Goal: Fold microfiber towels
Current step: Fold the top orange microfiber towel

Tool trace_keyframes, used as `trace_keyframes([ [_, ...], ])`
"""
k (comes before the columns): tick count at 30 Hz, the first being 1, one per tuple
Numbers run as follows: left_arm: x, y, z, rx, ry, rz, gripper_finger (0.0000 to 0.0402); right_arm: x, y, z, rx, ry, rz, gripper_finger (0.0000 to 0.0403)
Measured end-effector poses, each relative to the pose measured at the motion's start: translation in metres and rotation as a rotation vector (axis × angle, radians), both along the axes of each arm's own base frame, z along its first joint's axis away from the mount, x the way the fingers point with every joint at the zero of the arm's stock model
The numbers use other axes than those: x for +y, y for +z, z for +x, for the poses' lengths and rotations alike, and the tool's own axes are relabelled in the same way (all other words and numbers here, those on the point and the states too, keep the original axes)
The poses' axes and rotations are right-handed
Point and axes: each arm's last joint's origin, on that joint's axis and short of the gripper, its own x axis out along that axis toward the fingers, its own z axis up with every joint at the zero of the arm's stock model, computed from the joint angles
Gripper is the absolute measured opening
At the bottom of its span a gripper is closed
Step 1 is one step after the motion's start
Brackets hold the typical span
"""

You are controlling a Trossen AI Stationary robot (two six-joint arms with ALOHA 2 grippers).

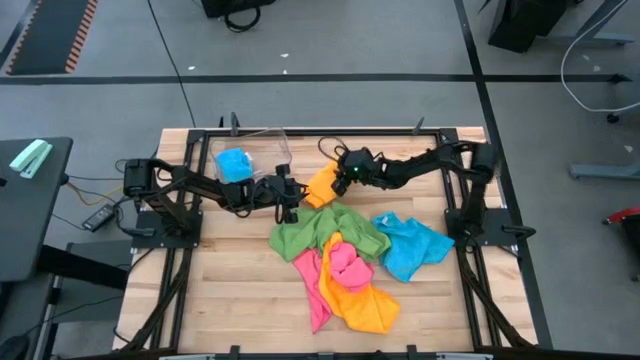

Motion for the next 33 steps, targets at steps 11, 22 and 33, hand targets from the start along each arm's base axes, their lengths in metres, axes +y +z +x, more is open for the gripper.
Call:
trace_keyframes([
  [11, 0.0, 0.0, 0.0, -0.001, -0.002, 0.006, 0.0111, -0.003, 0.027, 0.006, -0.112, 0.034, -0.165, 0.0172],
  [22, 0.0, -0.001, 0.0, 0.006, 0.001, -0.002, 0.0112, -0.012, 0.015, -0.005, -0.011, 0.0, -0.058, 0.0172],
  [33, 0.0, 0.001, 0.001, -0.015, 0.001, 0.001, 0.0116, -0.038, 0.034, -0.028, 0.116, 0.031, 0.262, 0.0212],
])
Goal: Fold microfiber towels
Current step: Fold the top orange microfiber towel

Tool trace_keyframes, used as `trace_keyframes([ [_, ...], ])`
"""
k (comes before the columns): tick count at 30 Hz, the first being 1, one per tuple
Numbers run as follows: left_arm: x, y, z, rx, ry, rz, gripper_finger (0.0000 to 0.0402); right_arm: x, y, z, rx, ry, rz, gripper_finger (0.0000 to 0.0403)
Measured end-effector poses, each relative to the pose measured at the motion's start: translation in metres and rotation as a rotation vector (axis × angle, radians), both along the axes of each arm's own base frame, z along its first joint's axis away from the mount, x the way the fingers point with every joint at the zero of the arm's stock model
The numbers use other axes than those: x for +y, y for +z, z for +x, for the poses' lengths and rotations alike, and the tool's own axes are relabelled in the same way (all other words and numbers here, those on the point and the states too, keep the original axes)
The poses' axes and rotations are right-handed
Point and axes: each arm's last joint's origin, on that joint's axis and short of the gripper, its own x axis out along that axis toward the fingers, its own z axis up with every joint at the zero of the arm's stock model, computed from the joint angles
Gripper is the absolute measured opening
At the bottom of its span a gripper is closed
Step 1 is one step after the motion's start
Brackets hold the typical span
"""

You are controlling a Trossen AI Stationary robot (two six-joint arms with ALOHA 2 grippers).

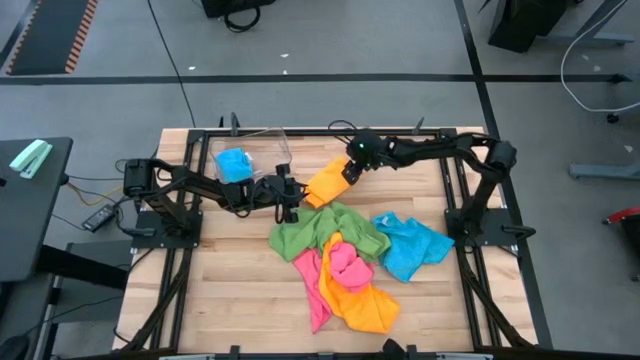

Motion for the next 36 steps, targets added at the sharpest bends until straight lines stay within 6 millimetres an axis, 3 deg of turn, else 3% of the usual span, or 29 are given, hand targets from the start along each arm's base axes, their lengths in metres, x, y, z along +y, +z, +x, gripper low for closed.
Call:
trace_keyframes([
  [8, 0.0, -0.001, 0.0, 0.001, 0.004, -0.01, 0.0111, -0.031, 0.033, 0.004, 0.021, 0.001, 0.168, 0.0275],
  [20, 0.0, 0.0, 0.0, 0.002, 0.004, -0.009, 0.011, -0.05, 0.0, 0.018, 0.146, 0.011, 0.418, 0.03],
  [28, 0.0, -0.001, -0.001, 0.012, 0.003, -0.008, 0.0116, -0.051, -0.008, 0.022, 0.175, -0.002, 0.466, 0.0271],
  [36, 0.0, -0.001, -0.001, 0.018, -0.004, 0.004, 0.0111, -0.041, -0.024, 0.031, 0.264, -0.036, 0.426, 0.0177],
])
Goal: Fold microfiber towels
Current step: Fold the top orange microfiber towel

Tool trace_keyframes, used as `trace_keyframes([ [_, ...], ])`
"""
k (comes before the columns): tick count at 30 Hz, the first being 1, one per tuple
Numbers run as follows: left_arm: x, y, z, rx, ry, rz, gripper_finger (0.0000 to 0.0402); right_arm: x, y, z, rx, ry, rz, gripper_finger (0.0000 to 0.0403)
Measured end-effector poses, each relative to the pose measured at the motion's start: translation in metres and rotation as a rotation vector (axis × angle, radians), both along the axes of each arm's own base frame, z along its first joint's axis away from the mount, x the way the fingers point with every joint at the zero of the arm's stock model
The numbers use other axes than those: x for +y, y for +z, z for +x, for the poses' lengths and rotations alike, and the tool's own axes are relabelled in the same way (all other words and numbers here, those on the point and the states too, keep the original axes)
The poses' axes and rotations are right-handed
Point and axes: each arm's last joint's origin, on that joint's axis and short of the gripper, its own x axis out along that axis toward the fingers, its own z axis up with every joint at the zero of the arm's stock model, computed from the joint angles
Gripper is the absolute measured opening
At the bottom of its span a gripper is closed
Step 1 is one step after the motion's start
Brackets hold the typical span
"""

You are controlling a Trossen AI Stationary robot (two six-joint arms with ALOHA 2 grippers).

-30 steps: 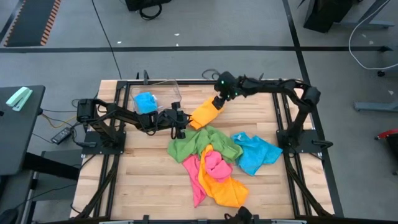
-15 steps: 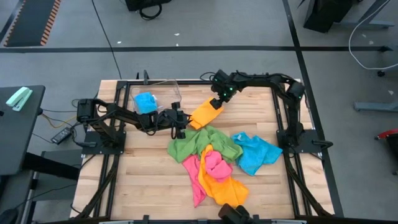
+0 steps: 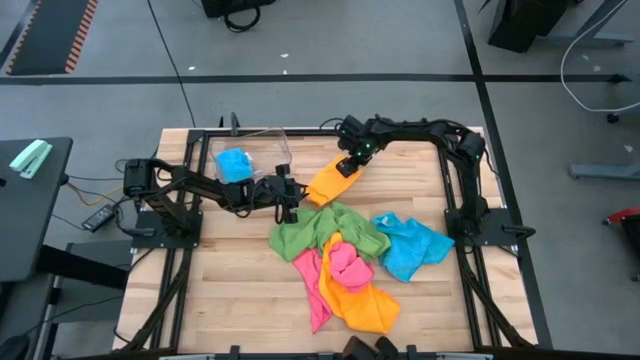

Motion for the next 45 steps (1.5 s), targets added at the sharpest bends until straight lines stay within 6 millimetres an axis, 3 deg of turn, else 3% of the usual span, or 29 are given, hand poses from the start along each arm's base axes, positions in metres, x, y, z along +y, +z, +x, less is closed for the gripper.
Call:
trace_keyframes([
  [9, 0.0, -0.001, -0.001, 0.013, 0.0, -0.002, 0.0118, 0.003, 0.009, 0.0, 0.012, 0.035, -0.072, 0.004],
  [12, 0.0, -0.001, -0.001, 0.014, 0.0, -0.002, 0.0117, 0.001, 0.011, -0.002, 0.023, 0.052, -0.096, 0.0012],
  [19, 0.0, -0.002, -0.001, 0.02, 0.0, -0.004, 0.011, -0.017, 0.023, -0.013, 0.13, 0.052, -0.144, 0.0009],
  [29, 0.0, -0.002, -0.001, 0.02, 0.0, -0.004, 0.011, -0.039, 0.057, -0.019, 0.347, 0.054, -0.38, 0.0007],
  [34, 0.0, -0.002, -0.001, 0.019, 0.0, -0.004, 0.0108, -0.029, 0.062, -0.008, 0.434, 0.09, -0.517, 0.0009],
  [45, 0.0, -0.002, -0.001, 0.016, 0.004, -0.009, 0.0107, 0.015, 0.063, 0.03, 0.389, 0.198, -0.667, 0.0011],
])
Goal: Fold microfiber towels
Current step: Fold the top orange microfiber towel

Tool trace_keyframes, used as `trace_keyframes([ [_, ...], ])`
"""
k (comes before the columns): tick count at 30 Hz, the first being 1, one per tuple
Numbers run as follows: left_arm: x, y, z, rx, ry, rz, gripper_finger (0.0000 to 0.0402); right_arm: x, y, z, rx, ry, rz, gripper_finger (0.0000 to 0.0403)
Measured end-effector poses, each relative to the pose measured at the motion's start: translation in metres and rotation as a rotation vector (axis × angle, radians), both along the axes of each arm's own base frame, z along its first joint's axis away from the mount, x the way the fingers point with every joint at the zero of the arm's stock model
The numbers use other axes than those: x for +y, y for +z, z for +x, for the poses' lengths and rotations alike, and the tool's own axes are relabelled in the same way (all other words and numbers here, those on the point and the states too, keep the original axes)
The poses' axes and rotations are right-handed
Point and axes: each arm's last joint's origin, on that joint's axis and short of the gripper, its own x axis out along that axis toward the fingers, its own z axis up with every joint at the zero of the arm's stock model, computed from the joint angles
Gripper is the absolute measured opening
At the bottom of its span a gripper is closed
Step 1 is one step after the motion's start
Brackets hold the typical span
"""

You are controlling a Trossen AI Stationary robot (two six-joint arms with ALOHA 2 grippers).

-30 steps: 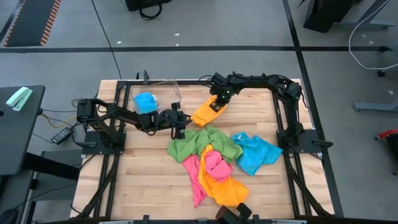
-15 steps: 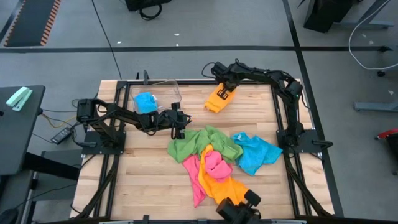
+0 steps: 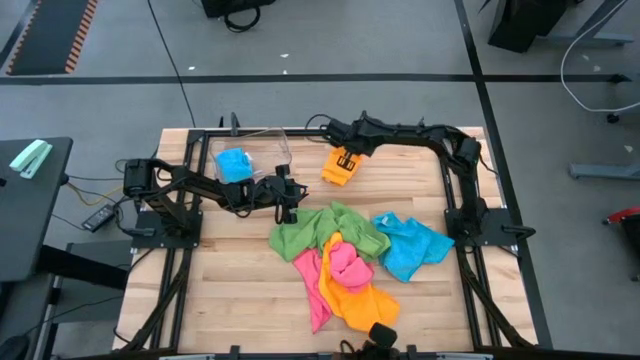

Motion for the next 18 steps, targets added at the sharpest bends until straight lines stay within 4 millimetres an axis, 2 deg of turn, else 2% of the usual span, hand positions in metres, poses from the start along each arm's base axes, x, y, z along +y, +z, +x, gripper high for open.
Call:
trace_keyframes([
  [6, 0.0, 0.0, 0.0, -0.007, 0.009, -0.015, 0.0107, 0.014, -0.007, 0.009, -0.017, 0.061, -0.016, 0.0012],
  [11, 0.0, 0.0, 0.0, -0.01, 0.013, -0.022, 0.0107, 0.026, -0.021, 0.011, 0.005, 0.111, -0.016, 0.0012],
  [18, 0.0, -0.001, 0.0, -0.011, 0.022, -0.038, 0.0107, 0.045, -0.019, 0.022, -0.018, 0.173, -0.034, 0.0012],
])
